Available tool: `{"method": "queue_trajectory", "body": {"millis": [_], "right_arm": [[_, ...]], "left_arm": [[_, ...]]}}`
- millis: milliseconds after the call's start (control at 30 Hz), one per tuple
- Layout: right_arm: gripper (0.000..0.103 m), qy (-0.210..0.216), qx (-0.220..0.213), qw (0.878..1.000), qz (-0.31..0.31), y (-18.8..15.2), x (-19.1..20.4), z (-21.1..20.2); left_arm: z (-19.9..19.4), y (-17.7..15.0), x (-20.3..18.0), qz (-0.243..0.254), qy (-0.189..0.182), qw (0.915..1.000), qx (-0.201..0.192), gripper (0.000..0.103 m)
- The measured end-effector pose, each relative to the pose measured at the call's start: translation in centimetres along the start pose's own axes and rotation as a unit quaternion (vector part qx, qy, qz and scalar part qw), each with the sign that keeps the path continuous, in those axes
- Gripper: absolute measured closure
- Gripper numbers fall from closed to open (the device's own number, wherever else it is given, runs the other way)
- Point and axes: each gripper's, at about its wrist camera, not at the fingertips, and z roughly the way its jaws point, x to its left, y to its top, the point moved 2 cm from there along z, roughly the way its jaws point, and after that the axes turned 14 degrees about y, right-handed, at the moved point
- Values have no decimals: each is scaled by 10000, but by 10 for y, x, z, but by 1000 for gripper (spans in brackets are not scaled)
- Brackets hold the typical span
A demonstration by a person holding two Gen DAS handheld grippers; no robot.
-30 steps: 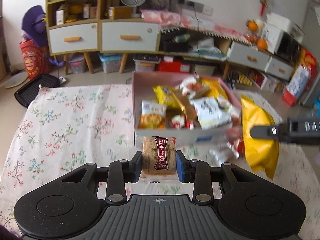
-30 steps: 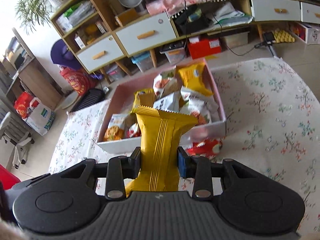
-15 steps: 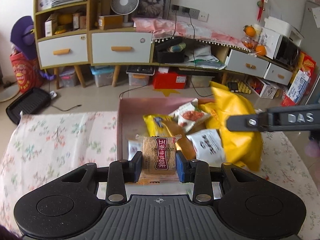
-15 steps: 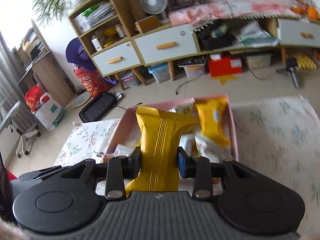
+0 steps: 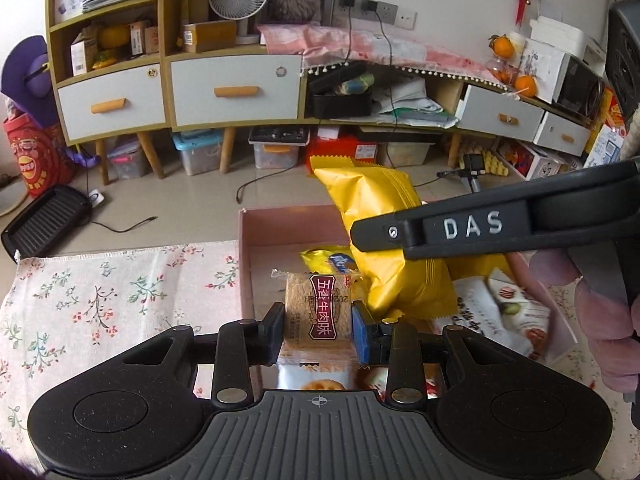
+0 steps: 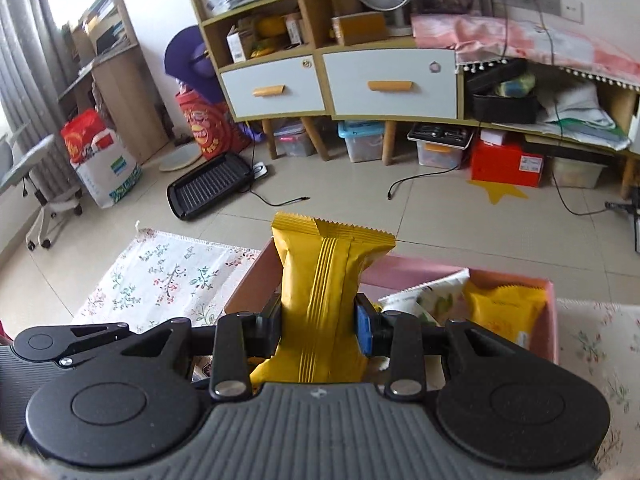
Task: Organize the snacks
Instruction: 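Carry the cake and yellow bag into the box and open both tools, then move both tools back toward the red candy and silver wrapper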
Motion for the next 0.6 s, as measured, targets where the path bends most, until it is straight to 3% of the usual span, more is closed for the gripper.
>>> {"method": "queue_trajectory", "body": {"millis": [167, 233, 300, 600], "right_arm": [[67, -73, 127, 9998, -103, -1, 4, 3], [61, -106, 38, 9999, -24, 1, 3, 0], [46, -68, -65, 9999, 80, 2, 2, -6], [39, -93, -99, 9999, -65, 5, 16, -24]], "left_arm": [[4, 1, 3, -7, -10, 10000, -82, 70], [3, 1, 3, -17, -9, 9999, -115, 63], [1, 1, 4, -48, -35, 9999, -109, 52], [-14, 0, 1, -80, -27, 9999, -98, 39]]}}
